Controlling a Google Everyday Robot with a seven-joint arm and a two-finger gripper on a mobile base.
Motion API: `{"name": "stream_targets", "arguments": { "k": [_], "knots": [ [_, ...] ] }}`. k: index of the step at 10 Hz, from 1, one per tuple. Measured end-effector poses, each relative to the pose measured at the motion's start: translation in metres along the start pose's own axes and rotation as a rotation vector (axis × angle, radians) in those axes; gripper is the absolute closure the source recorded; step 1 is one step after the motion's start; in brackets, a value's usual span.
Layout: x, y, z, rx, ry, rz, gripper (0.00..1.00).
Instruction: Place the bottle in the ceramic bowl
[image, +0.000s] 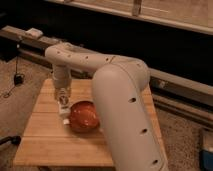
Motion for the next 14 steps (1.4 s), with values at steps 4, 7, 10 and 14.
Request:
{"name": "stream_targets", "arguments": {
  "k": [4,7,10,14],
  "knots": [
    [-0.003,-0.032,0.022,0.041,-0.003,0.068,0.69],
    [0.003,-0.056,0.024,0.056,-0.019,0.103,0.38],
    [0.014,-0.089,0.019,0.055,-0.034,0.165,0.26],
    [0.023,-0.103,0.016,0.025,-0.057,0.190,0.26]
  ]
}}
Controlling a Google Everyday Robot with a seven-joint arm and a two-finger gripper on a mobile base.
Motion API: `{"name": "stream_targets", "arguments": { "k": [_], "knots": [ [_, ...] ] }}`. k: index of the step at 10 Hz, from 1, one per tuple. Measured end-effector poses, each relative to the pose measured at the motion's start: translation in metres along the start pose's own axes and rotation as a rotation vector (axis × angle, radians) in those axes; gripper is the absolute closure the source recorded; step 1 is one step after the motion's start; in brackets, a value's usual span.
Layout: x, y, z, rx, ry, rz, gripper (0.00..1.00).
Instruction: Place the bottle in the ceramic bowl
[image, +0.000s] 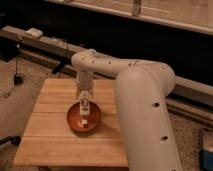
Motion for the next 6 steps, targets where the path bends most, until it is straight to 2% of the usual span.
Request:
{"name": "stream_targets", "arguments": {
  "k": [1,6],
  "knots": [
    [0.0020,0.0058,-0.0013,-0.022,-0.005,-0.015,0.26],
    [0.0023,0.0055,-0.0016,-0.024,-0.006,-0.018,0.26]
  ]
}}
